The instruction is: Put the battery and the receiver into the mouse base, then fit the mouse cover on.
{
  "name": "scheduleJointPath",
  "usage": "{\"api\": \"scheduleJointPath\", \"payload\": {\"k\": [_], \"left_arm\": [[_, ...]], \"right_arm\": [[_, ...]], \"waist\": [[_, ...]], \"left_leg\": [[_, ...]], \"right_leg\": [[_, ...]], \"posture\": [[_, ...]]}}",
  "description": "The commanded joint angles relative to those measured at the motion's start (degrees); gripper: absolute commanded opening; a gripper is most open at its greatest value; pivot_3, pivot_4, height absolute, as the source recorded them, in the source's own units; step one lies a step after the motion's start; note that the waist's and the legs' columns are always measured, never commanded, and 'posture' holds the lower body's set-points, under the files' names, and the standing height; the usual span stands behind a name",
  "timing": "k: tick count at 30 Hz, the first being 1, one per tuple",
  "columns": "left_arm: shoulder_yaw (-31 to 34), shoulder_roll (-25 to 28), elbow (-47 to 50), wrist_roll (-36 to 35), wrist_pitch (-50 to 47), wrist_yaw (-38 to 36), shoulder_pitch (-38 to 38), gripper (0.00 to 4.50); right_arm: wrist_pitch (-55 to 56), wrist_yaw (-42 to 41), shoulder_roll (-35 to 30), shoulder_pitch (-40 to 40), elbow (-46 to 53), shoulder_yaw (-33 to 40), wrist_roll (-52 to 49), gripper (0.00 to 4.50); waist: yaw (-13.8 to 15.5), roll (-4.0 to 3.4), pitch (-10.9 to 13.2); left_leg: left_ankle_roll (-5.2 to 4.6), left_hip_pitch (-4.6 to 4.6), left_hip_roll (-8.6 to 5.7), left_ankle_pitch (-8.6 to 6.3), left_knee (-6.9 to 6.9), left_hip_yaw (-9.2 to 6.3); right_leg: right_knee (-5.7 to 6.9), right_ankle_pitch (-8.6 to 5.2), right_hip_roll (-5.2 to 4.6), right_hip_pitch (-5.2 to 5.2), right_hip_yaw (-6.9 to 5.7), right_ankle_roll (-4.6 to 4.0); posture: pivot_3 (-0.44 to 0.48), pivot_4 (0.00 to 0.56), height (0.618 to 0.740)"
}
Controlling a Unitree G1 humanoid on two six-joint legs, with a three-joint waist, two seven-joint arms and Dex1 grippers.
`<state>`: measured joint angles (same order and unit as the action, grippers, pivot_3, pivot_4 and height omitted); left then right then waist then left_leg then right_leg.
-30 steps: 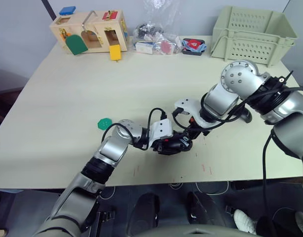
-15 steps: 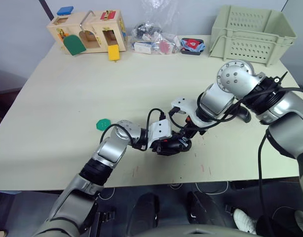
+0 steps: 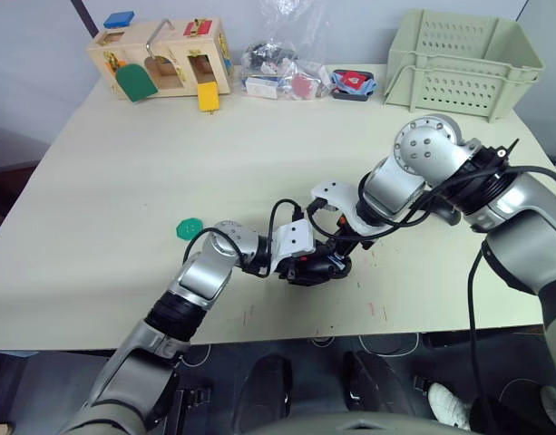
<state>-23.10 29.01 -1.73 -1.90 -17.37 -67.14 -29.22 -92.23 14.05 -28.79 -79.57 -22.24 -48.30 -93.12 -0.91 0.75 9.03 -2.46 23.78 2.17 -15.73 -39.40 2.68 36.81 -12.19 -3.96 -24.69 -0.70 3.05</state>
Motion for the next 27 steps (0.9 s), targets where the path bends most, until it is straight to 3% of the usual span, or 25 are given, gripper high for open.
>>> {"api": "scheduleJointPath", "payload": {"k": [1, 19, 24, 27], "left_arm": [[-2.4, 1.3, -1.1, 1.5, -1.8, -0.6, 1.9, 2.96], [-2.3, 1.1, -1.1, 1.3, -2.3, -0.5, 1.9, 2.96], [-2.4, 1.2, -1.3, 1.4, -2.1, -0.5, 1.9, 2.96], [-2.4, 1.2, -1.4, 1.4, -2.0, -0.6, 1.8, 2.96]], "right_arm": [[-0.3, -0.2, -0.1, 0.3, 1.5, 1.8, 1.2, 0.00], [-0.3, -0.1, 0.3, 2.2, 2.5, 2.6, 2.2, 0.00], [-0.3, -0.5, -0.4, 1.9, 3.3, 2.9, 1.7, 1.75], [-0.3, -0.8, -0.8, 1.5, 3.3, 3.0, 1.8, 1.75]], "waist": [[0.0, 0.00, 0.0], [0.0, 0.01, 0.0], [0.0, 0.01, 0.0], [0.0, 0.00, 0.0]], "left_leg": [[0.00, 0.00, 0.00, 0.00, 0.00, 0.00], [0.00, -0.03, 0.00, 0.00, 0.01, 0.00], [0.00, -0.02, 0.01, 0.00, 0.02, 0.01], [0.00, -0.01, 0.01, 0.00, 0.02, 0.00]], "right_leg": [[-0.01, 0.00, 0.00, 0.00, 0.00, 0.00], [0.00, 0.00, 0.00, 0.00, 0.00, 0.00], [-0.01, 0.00, 0.00, 0.00, 0.01, 0.00], [0.00, 0.00, 0.00, 0.00, 0.00, 0.00]], "posture": [[0.000, 0.150, 0.740], [0.000, 0.150, 0.740], [0.000, 0.150, 0.740], [0.000, 0.150, 0.740]]}}
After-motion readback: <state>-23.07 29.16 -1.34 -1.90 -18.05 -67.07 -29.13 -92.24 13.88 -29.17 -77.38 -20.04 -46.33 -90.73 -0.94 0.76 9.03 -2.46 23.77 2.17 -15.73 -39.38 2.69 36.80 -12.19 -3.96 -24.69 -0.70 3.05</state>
